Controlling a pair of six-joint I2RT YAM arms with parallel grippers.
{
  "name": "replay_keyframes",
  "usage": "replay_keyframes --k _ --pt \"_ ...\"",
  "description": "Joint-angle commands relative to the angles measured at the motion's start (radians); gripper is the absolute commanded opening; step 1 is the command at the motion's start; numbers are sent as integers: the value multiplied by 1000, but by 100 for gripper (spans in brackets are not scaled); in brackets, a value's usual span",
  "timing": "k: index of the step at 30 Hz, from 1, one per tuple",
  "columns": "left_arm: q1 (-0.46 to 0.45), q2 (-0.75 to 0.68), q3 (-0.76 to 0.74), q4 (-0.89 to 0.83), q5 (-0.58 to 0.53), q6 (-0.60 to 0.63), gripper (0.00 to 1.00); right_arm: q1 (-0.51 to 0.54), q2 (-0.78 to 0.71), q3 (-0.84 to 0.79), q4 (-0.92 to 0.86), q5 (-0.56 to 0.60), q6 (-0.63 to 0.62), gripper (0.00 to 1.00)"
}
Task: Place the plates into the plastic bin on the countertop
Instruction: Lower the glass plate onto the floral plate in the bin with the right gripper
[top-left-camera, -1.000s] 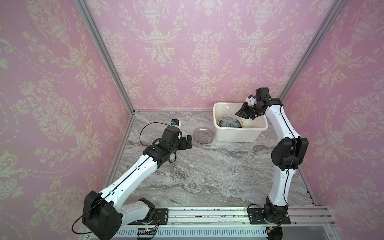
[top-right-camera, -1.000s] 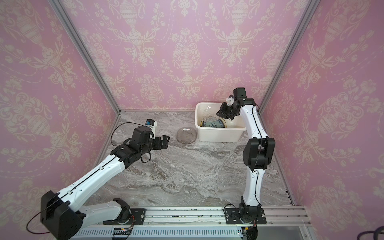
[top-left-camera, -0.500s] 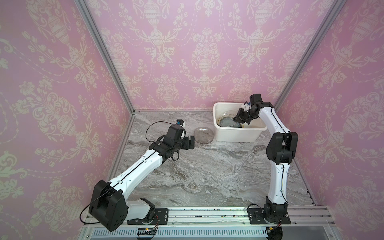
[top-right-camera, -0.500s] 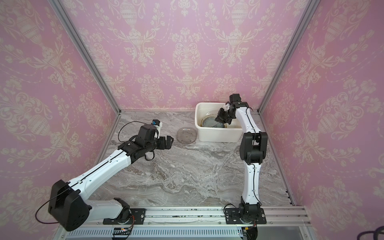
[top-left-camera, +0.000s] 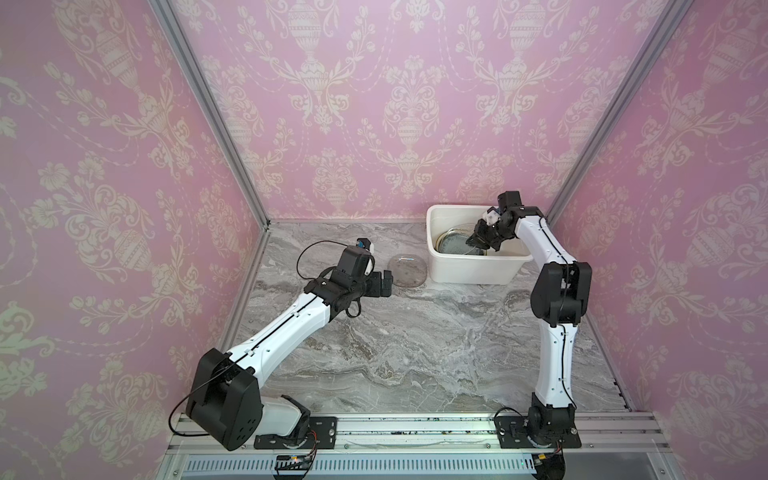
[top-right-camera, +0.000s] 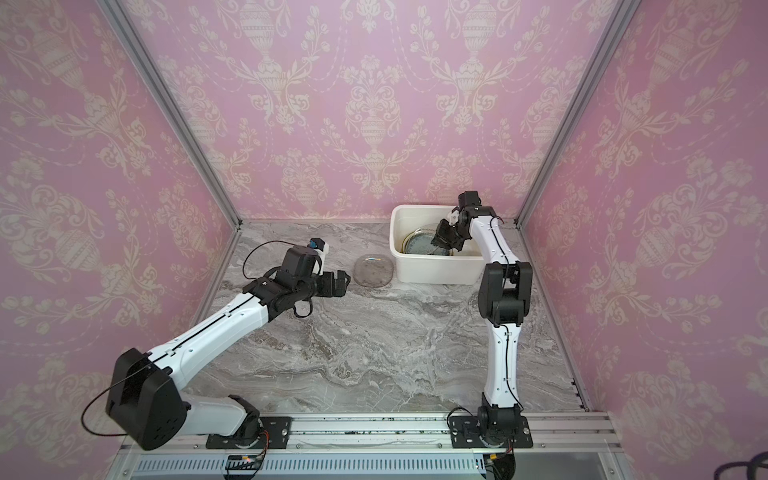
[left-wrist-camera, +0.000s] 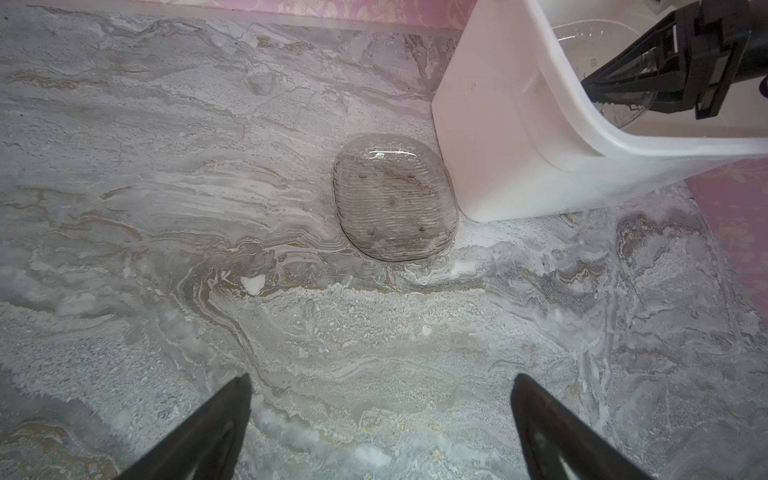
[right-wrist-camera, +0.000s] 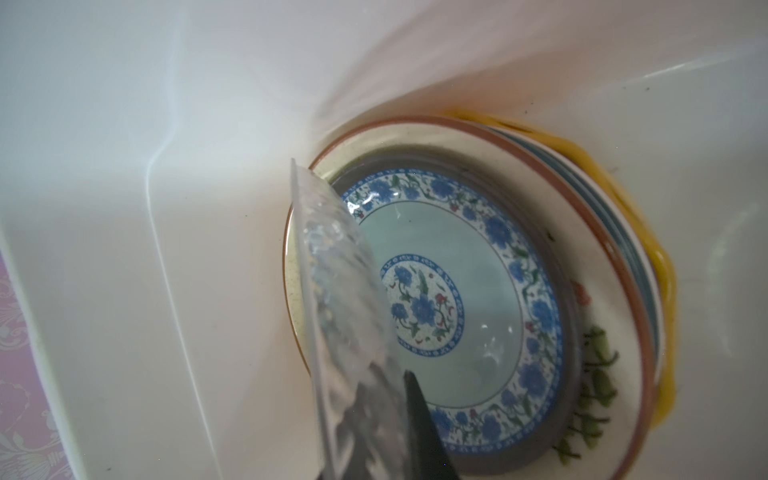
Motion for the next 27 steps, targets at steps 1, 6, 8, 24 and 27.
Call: replay_keyframes --k 1,6,8,24,27 --pt "10 5 30 -26 18 9 99 -8 4 -17 10 25 -17 18" --pt "13 6 31 -25 16 7 99 -9 3 -22 0 56 -21 27" --pt "12 5 30 -24 14 10 99 -10 -1 -22 -8 80 -26 29" --pt "14 15 46 -17 9 14 99 5 -60 -63 -53 246 -77 52" --pt "13 10 44 -15 6 12 99 13 -69 -64 -53 274 -88 57"
